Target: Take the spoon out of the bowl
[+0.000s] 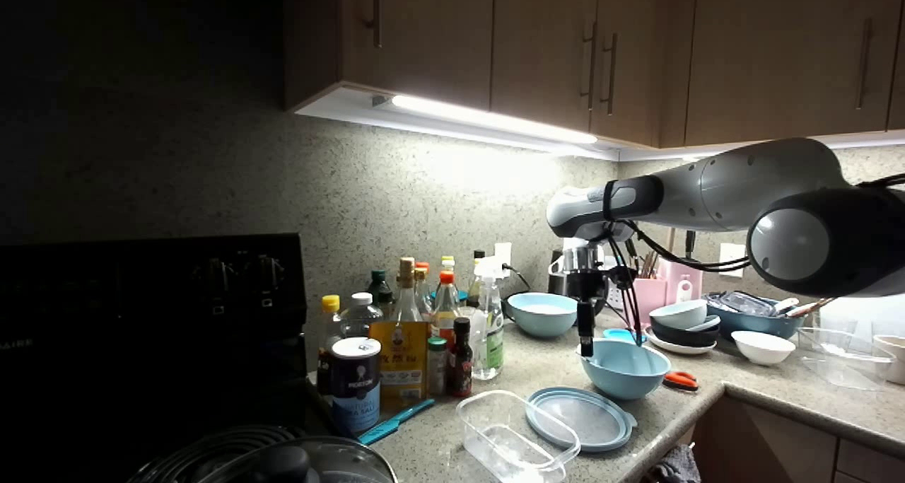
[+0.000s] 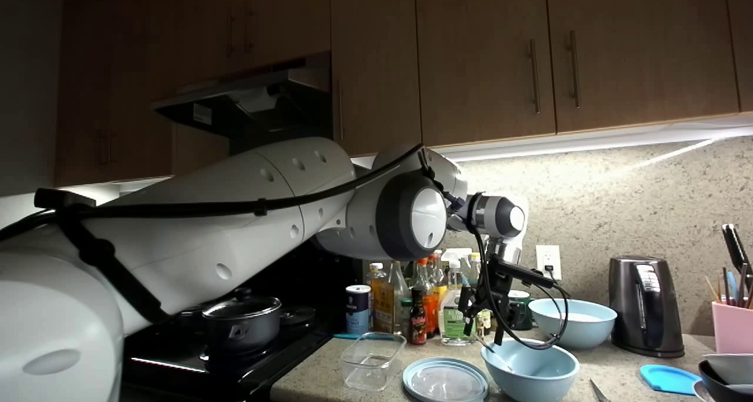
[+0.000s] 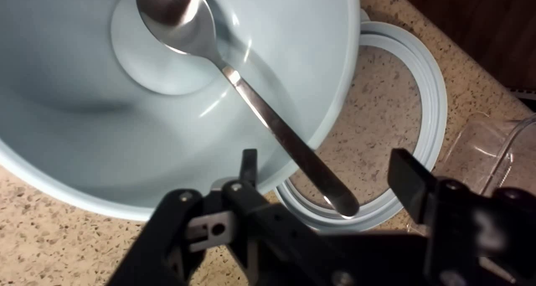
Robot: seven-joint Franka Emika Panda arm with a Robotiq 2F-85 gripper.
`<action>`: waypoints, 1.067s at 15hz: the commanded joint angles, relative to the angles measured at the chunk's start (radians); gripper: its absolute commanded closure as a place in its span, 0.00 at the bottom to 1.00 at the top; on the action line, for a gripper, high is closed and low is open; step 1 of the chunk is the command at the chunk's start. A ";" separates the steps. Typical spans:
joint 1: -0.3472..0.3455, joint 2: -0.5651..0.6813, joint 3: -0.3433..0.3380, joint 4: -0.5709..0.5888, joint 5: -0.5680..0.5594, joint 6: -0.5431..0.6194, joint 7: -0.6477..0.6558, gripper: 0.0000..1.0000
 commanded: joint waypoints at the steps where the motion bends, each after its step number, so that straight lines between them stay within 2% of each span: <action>1: 0.006 0.003 0.002 0.002 -0.001 0.001 -0.007 0.00; 5: 0.015 -0.009 0.000 -0.009 0.000 0.005 0.007 0.00; 10: 0.058 -0.084 -0.035 -0.066 -0.021 -0.076 0.131 0.00; 15: 0.079 -0.144 -0.062 -0.081 -0.014 -0.082 0.189 0.00; 16: 0.069 -0.079 -0.048 -0.002 -0.002 -0.083 0.145 0.00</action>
